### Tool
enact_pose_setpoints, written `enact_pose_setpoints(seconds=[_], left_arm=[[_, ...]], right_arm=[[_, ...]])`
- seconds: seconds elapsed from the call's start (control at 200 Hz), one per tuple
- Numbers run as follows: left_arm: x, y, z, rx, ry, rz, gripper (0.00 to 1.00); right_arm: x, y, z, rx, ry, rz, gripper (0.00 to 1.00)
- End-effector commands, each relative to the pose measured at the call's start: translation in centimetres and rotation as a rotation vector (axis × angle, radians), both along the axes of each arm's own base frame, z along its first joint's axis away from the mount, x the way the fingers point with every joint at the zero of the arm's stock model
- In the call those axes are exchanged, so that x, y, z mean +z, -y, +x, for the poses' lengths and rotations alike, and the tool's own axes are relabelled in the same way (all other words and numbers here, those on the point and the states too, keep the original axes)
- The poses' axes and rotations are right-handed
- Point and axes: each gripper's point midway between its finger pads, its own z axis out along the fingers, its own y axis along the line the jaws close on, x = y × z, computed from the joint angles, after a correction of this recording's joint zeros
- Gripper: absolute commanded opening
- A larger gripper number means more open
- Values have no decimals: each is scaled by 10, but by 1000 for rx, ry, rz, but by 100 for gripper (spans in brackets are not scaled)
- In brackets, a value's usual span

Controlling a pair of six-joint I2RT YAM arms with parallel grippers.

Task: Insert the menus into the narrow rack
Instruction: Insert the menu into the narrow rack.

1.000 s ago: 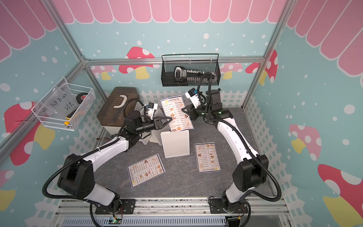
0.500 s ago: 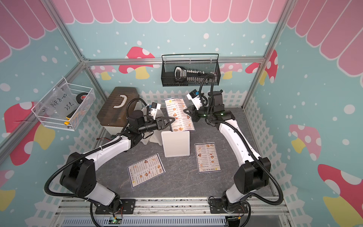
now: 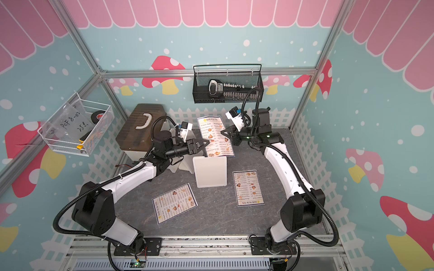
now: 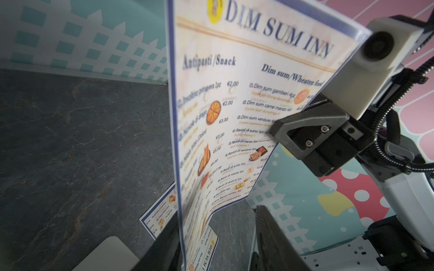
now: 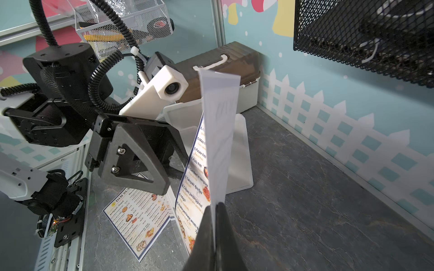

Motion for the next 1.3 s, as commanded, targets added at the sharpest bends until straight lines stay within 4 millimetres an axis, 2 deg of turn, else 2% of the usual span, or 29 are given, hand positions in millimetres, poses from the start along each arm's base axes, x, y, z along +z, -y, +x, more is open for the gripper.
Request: enact_pose_setpoints(seconds=[0.0,0.63,1.296], left_arm=[[7,0,7,8,27,5,49],[4,2,13,10,19,16,52],[7,6,13,-16,22,14,53]], right_arm=[[6,1,-8,41,39,8,0],[16,8,-24,85,68,36,0],[19,18,-27,128,59,75,0]])
